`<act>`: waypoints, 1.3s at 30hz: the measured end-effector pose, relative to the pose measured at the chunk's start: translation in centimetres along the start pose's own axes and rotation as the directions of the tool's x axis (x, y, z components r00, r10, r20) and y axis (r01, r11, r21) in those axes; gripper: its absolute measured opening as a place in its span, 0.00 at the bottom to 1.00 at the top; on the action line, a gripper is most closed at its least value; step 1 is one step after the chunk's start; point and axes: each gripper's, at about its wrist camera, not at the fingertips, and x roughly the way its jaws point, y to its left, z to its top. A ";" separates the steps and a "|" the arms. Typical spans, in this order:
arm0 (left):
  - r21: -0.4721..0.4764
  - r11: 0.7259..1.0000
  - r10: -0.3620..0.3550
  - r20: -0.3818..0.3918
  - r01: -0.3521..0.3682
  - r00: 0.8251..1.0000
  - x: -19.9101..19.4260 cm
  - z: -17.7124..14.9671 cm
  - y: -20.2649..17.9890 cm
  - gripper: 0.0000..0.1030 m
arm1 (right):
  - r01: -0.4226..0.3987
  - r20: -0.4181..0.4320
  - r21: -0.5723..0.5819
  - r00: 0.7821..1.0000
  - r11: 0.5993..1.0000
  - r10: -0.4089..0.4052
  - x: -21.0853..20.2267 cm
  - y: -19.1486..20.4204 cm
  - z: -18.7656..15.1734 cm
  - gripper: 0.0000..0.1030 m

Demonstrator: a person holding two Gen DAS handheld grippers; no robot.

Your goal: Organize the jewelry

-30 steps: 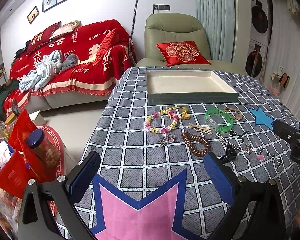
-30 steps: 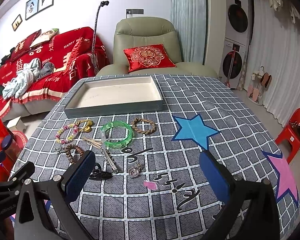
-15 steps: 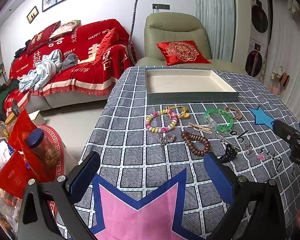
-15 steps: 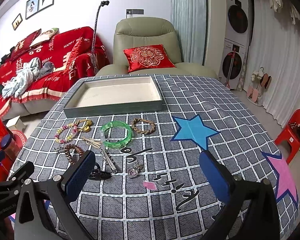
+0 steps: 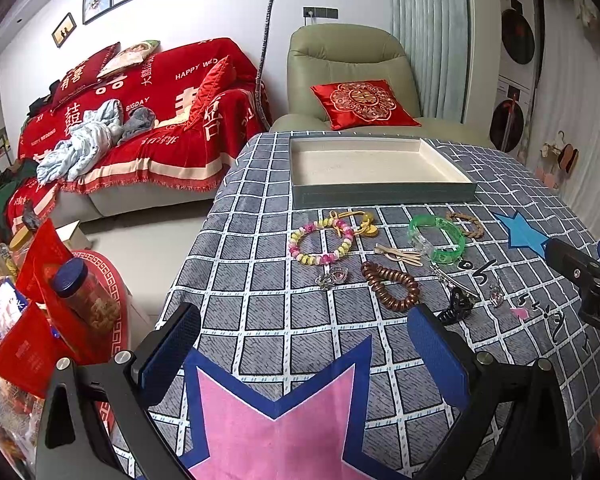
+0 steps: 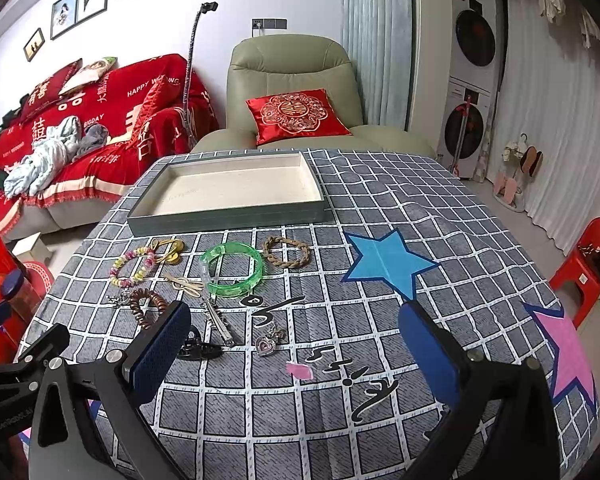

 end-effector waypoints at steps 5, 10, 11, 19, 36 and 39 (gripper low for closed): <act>0.000 1.000 0.000 -0.001 0.000 1.000 0.0 0.0 0.0 1.00 | 0.000 0.000 -0.001 1.000 1.000 0.000 0.0 0.0 0.0 1.00; -0.001 1.000 -0.001 -0.003 0.001 1.000 0.0 0.0 -0.1 1.00 | -0.001 0.000 0.000 1.000 1.000 0.001 0.0 0.0 0.0 1.00; -0.001 1.000 -0.001 -0.004 0.001 1.000 0.0 0.0 -0.1 1.00 | 0.001 0.000 -0.001 1.000 1.000 -0.001 0.0 0.0 0.0 1.00; -0.003 1.000 -0.002 -0.007 0.002 1.000 0.0 -0.1 -0.2 1.00 | 0.000 0.000 -0.001 1.000 1.000 0.000 0.0 0.0 0.0 1.00; -0.001 1.000 -0.003 -0.012 0.003 1.000 0.1 -0.1 -0.2 1.00 | -0.001 -0.001 0.001 1.000 1.000 0.001 0.0 0.1 0.0 1.00; -0.002 1.000 -0.002 -0.014 0.002 1.000 0.2 -0.3 -0.2 1.00 | -0.001 -0.001 0.001 1.000 1.000 0.001 0.1 0.1 -0.1 1.00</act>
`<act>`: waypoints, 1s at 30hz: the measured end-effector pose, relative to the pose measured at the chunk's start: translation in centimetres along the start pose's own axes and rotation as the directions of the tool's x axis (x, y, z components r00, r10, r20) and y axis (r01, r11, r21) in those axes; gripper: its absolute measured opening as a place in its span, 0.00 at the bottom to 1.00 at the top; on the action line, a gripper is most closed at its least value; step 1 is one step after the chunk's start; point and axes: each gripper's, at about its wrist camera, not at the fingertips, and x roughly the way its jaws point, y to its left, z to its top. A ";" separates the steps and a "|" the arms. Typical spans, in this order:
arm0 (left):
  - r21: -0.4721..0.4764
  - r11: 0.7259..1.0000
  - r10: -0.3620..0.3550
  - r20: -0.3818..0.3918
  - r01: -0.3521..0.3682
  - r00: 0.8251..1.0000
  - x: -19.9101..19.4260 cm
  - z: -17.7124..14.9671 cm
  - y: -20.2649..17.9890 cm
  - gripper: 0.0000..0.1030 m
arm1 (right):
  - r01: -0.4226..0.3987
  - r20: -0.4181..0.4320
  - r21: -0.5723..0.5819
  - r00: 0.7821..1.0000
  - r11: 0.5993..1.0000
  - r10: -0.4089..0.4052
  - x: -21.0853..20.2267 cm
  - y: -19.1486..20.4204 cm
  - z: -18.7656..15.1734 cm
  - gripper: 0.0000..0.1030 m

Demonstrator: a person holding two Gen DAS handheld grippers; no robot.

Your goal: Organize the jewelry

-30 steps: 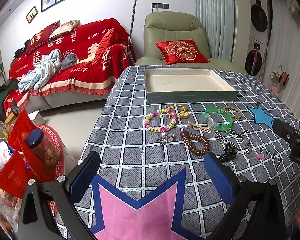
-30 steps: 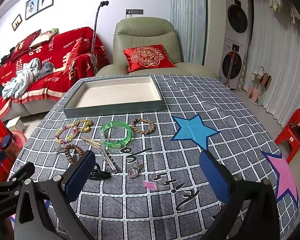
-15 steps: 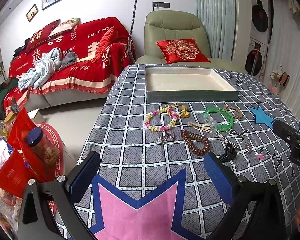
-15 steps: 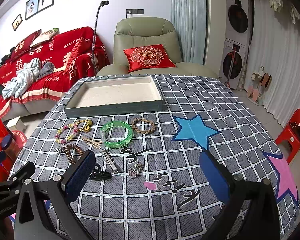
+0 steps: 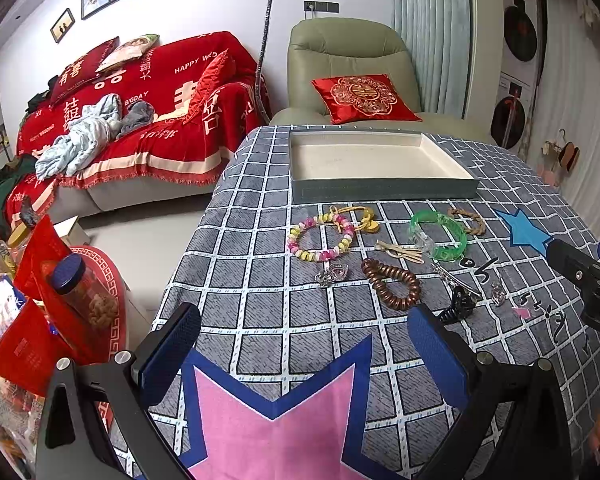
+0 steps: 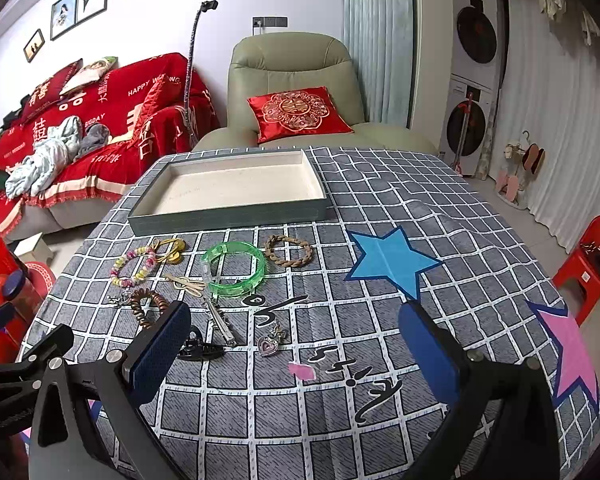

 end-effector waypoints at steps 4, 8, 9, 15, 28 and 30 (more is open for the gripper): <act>-0.002 1.000 0.000 -0.009 0.000 1.000 0.2 -0.1 -0.1 1.00 | 0.000 0.000 0.000 1.000 1.000 0.000 0.0 0.0 0.0 1.00; -0.003 1.000 0.000 -0.022 0.000 1.000 0.5 0.3 0.0 1.00 | 0.000 -0.001 0.001 1.000 1.000 0.000 0.0 0.0 0.0 1.00; -0.003 1.000 0.000 -0.025 0.000 1.000 0.5 0.2 0.0 1.00 | 0.000 -0.002 0.001 1.000 1.000 0.000 0.0 0.0 0.0 1.00; -0.005 1.000 -0.001 -0.040 0.001 0.999 0.7 0.4 0.0 1.00 | -0.002 -0.005 0.001 1.000 1.000 0.002 0.1 0.0 0.0 1.00; -0.003 1.000 -0.003 -0.063 0.003 0.998 1.2 0.8 0.1 1.00 | -0.001 -0.014 0.006 1.000 1.000 0.001 0.2 0.4 -0.5 1.00; -0.003 1.000 -0.004 -0.064 0.003 0.998 1.2 0.8 0.1 1.00 | 0.001 -0.015 0.008 1.000 1.000 -0.001 0.2 0.3 -0.7 1.00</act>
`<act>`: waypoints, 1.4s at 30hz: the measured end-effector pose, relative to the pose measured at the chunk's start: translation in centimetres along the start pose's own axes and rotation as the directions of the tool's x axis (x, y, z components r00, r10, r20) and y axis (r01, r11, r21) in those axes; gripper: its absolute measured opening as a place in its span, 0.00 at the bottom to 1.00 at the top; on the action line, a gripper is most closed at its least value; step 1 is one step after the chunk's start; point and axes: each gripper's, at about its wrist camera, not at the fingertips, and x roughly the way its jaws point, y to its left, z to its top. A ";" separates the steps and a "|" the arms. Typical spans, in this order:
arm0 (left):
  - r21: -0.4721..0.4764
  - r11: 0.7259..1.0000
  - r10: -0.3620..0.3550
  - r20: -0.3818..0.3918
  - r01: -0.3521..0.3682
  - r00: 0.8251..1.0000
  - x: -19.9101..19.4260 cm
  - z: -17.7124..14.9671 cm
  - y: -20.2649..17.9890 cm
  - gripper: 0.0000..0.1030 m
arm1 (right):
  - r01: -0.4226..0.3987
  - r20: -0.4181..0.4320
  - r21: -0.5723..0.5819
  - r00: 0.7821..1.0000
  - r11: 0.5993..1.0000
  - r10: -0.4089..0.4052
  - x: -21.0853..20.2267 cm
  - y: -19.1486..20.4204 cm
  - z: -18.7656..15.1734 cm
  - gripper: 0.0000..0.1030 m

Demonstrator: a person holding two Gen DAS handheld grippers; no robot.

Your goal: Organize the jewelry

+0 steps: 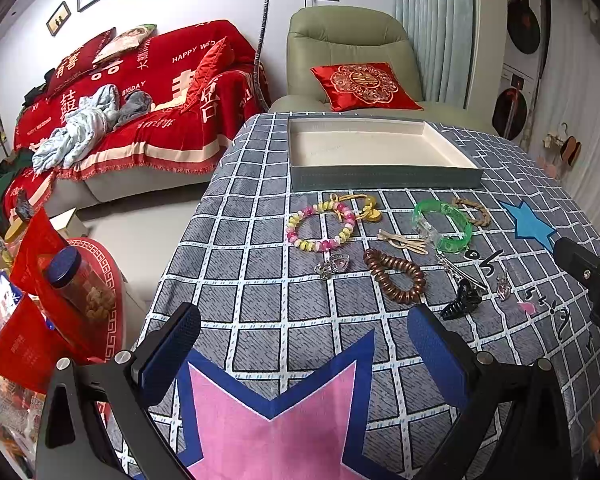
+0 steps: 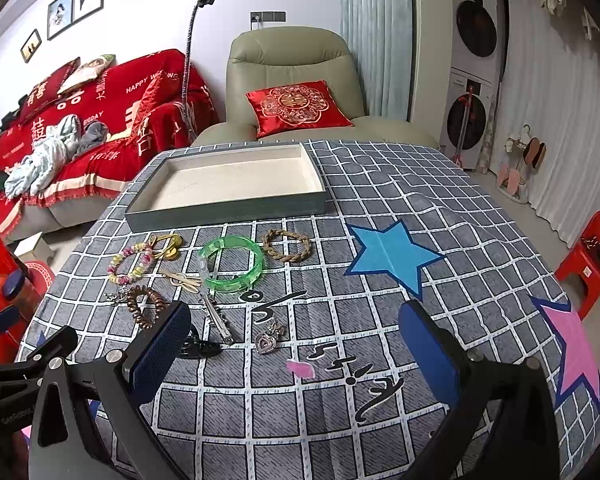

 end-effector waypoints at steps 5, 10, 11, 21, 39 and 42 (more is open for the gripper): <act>-0.003 1.000 -0.003 0.002 0.003 1.000 -0.1 0.0 0.0 1.00 | 0.001 0.001 -0.002 1.000 1.000 -0.001 -0.3 -0.2 0.0 1.00; -0.004 1.000 -0.006 0.008 0.006 1.000 -0.3 0.0 -0.1 1.00 | -0.001 0.007 -0.002 1.000 1.000 0.001 -0.8 -0.4 0.2 1.00; -0.005 1.000 -0.007 0.009 0.007 1.000 -0.5 0.0 0.0 1.00 | -0.002 0.009 -0.001 1.000 1.000 0.002 -0.9 -0.3 0.2 1.00; 0.006 0.999 -0.031 -0.005 0.031 0.999 -1.1 -0.1 0.7 1.00 | -0.009 0.014 0.002 1.000 1.000 0.009 -1.9 -0.8 0.5 1.00; 0.105 0.987 -0.106 -0.157 0.124 0.982 8.7 8.5 4.1 1.00 | -0.099 -0.210 0.073 0.971 0.992 0.113 5.3 -1.7 5.3 1.00; 0.134 0.980 -0.118 -0.181 0.144 0.976 11.0 9.1 3.4 1.00 | -0.116 -0.279 0.107 0.950 0.987 0.141 8.1 -1.3 5.5 1.00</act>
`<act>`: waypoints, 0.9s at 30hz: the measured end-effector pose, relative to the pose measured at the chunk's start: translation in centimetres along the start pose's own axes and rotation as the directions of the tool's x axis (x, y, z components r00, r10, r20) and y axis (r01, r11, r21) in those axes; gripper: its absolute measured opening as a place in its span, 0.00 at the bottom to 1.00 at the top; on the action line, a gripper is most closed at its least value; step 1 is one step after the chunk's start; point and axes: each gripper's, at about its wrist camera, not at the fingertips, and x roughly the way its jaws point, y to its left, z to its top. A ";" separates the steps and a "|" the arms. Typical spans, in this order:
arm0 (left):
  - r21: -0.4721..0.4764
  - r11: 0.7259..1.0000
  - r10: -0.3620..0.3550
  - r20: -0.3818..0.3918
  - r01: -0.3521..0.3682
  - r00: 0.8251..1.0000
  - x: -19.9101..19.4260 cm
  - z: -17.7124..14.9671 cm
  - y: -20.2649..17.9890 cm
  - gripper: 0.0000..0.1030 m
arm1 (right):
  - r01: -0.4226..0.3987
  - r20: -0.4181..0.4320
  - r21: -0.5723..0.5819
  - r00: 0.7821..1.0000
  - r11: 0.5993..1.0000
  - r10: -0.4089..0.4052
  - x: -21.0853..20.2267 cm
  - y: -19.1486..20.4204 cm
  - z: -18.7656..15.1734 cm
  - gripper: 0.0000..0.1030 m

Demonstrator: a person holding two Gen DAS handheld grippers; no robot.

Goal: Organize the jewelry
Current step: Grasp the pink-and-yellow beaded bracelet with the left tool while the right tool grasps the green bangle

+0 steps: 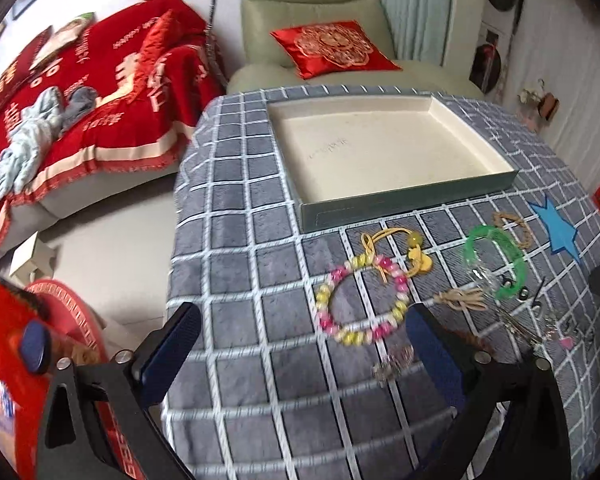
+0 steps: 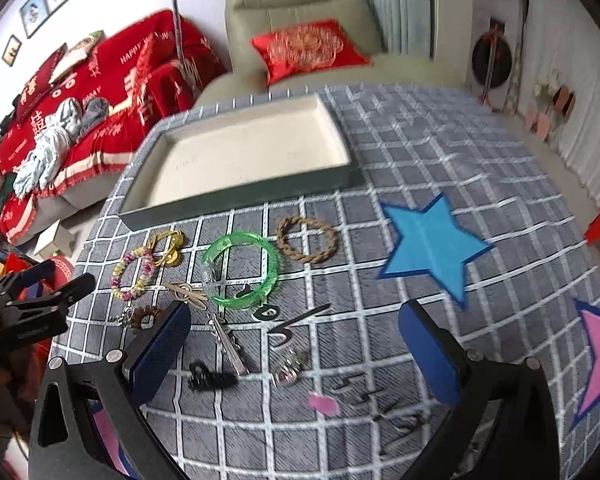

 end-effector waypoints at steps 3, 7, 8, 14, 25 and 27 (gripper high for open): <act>0.024 0.999 -0.034 -0.040 0.035 0.999 1.9 0.4 -0.4 1.00 | -0.009 -0.059 0.050 0.998 0.999 0.012 2.6 -0.3 0.9 0.99; 0.048 0.996 -0.068 -0.089 0.072 0.994 4.3 0.7 -0.9 0.87 | 0.000 -0.115 0.089 0.993 0.996 0.010 5.3 -0.5 1.4 0.84; 0.045 0.996 -0.075 -0.096 0.079 0.993 4.7 0.8 -0.9 0.87 | 0.004 -0.127 0.093 0.992 0.996 0.008 5.8 -0.5 1.6 0.82; 0.040 0.992 -0.111 -0.109 0.116 0.988 5.8 1.2 -0.9 0.86 | 0.022 -0.171 0.088 0.985 0.996 -0.006 8.3 0.3 1.8 0.69; 0.056 0.983 -0.169 -0.079 0.174 0.982 5.1 1.2 -1.1 0.25 | 0.048 -0.183 0.010 0.982 0.999 -0.045 8.9 2.5 2.2 0.09; 0.029 0.981 -0.188 -0.085 0.191 0.979 4.6 1.0 -0.9 0.25 | 0.039 -0.174 0.012 0.984 0.999 -0.037 8.5 2.4 1.9 0.07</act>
